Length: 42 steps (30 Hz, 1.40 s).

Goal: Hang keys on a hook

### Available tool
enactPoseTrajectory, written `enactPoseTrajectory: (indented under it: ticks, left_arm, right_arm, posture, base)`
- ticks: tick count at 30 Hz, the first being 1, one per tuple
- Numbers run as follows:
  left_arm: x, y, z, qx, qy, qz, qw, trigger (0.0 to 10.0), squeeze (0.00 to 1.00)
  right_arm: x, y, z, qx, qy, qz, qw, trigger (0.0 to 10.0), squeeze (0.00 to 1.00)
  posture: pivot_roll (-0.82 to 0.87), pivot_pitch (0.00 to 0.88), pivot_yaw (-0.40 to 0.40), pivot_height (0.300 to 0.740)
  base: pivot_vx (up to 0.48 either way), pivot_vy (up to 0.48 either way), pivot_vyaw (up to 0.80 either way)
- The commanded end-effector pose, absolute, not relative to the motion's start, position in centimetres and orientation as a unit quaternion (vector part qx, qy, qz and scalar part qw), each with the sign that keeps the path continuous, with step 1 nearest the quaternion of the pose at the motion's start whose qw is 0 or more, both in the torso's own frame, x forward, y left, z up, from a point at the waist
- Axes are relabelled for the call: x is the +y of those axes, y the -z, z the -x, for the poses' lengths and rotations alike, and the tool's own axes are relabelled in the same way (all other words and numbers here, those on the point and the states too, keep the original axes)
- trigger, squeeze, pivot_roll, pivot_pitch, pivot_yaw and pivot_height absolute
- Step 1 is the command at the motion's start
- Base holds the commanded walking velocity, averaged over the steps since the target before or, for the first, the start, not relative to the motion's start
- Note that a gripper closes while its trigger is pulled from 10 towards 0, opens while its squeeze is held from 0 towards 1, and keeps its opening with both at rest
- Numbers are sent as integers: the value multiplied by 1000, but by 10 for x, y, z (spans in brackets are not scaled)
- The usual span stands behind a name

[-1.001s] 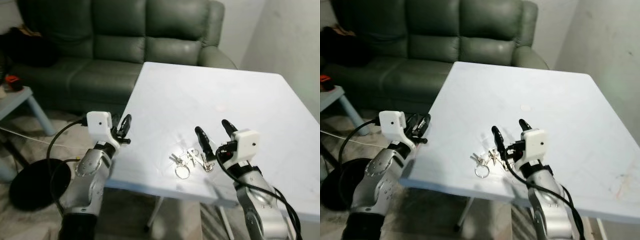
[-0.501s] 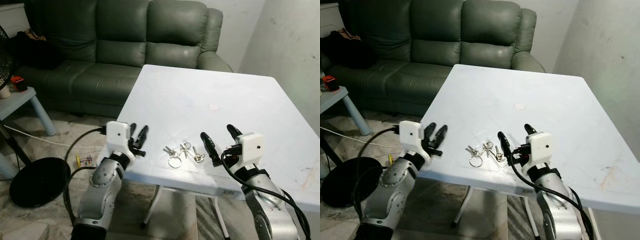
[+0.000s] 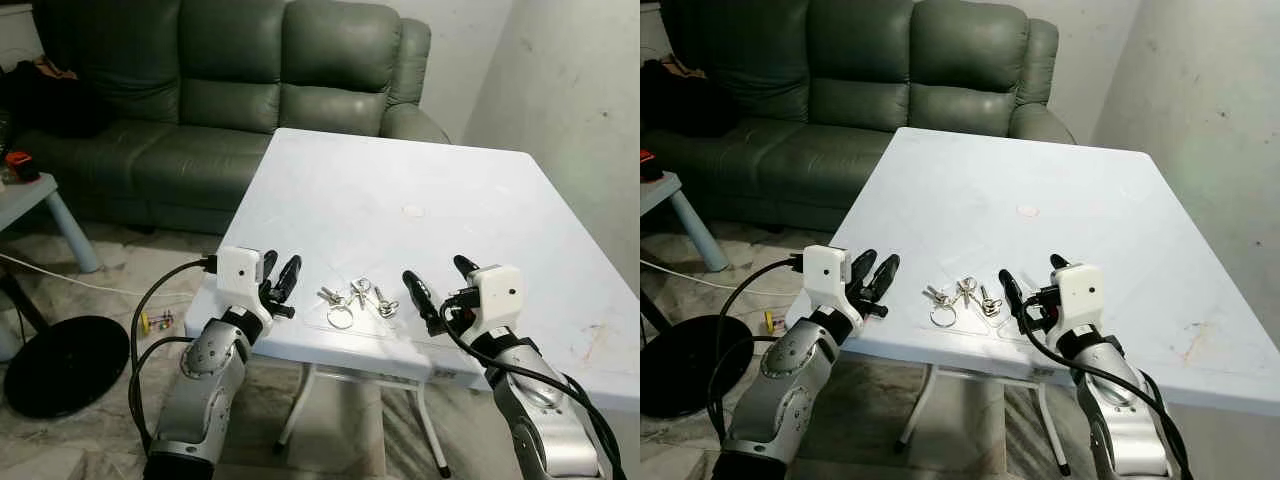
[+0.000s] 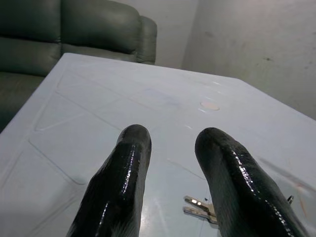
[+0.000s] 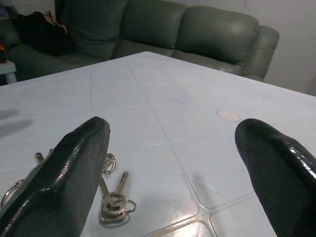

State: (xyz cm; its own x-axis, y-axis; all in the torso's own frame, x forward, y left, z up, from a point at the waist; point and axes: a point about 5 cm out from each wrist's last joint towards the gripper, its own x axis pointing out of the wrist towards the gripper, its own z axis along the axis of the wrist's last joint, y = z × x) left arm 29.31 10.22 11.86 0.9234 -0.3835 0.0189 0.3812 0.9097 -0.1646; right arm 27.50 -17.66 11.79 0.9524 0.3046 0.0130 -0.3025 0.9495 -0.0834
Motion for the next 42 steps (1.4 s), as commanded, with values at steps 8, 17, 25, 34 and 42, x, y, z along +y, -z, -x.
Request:
enactPoseTrajectory:
  ticks: [8, 17, 25, 34, 42]
  left_arm:
    - [102, -126, -295, -6, 194, 84, 977, 10000, 0]
    - [102, -126, -296, -7, 193, 89, 977, 10000, 0]
    - [103, -126, -294, -8, 188, 97, 977, 10000, 0]
    - [102, -124, -292, -6, 186, 105, 977, 10000, 0]
    - [102, -125, -291, -10, 184, 118, 976, 10000, 0]
  right_arm:
    - [-177, -121, -278, -12, -152, 42, 987, 10000, 0]
    - [-177, -121, -277, -12, -152, 45, 987, 10000, 0]
    - [-176, -120, -276, -10, -157, 47, 986, 10000, 0]
    - [-178, -119, -274, -5, -158, 49, 986, 10000, 0]
    - [-180, -118, -272, 1, -155, 48, 987, 10000, 0]
  posture:
    - [112, 0, -60, 740]
    - [110, 0, -62, 740]
    - [111, 0, -70, 740]
    - [108, 0, -76, 740]
    - [103, 0, -78, 740]
  base:
    - [0, 0, 0]
    - [0, 0, 0]
    - [0, 0, 0]
    - [0, 0, 0]
    - [0, 0, 0]
